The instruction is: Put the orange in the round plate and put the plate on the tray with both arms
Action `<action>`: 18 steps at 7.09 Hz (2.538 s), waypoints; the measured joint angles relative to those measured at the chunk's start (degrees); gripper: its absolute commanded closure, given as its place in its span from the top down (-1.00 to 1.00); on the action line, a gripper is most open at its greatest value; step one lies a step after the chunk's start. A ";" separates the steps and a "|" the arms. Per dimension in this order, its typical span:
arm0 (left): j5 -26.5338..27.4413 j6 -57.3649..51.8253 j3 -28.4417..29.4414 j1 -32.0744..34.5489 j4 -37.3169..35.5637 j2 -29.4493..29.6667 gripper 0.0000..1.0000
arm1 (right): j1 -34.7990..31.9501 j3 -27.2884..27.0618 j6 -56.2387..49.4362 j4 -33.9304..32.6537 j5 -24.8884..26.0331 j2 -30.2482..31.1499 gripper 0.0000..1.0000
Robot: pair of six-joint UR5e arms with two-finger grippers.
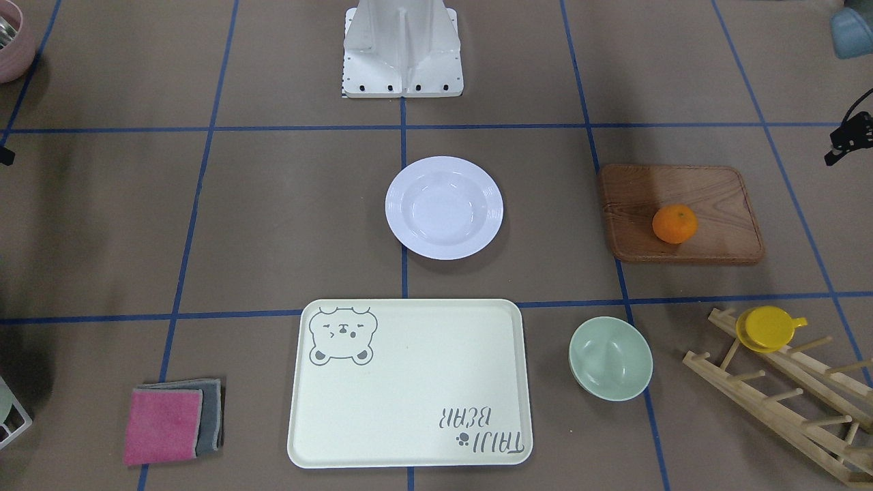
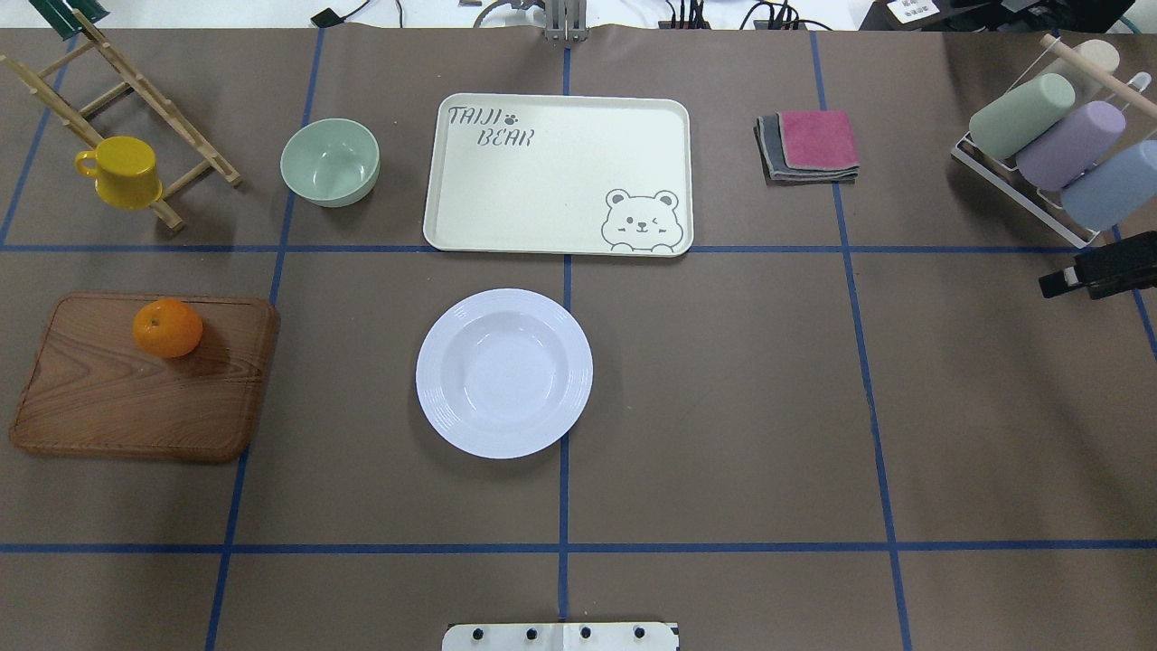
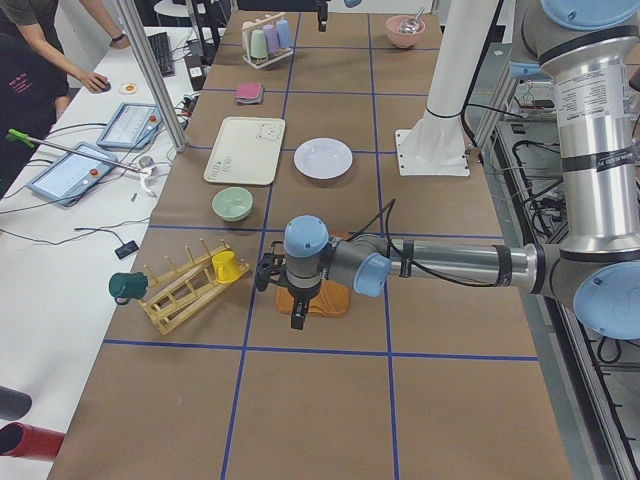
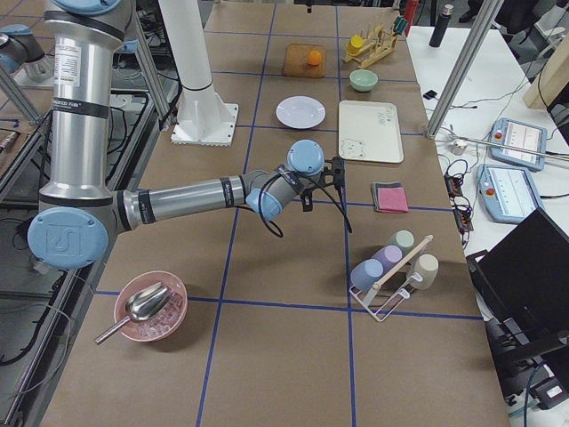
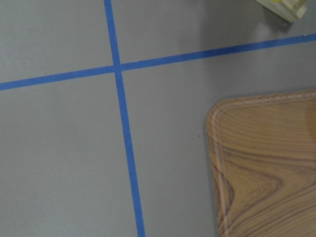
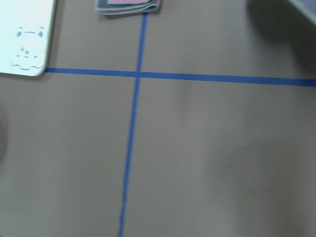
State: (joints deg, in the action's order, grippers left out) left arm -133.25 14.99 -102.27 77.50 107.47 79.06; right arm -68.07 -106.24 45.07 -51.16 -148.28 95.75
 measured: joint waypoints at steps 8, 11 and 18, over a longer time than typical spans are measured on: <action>5.83 35.37 1.27 -19.37 10.05 9.36 0.98 | 37.32 0.28 55.58 25.08 38.67 -17.14 0.97; 6.47 39.90 4.32 -22.59 6.72 15.08 0.97 | 43.15 0.36 55.44 19.44 46.71 -20.82 0.97; 7.77 44.46 7.44 -26.64 7.10 16.83 0.23 | 43.85 0.55 54.87 18.38 47.67 -21.34 0.97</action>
State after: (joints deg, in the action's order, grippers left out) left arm -125.48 59.45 -94.84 50.86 114.58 95.89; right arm -24.22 -105.69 99.94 -32.78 -100.61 74.41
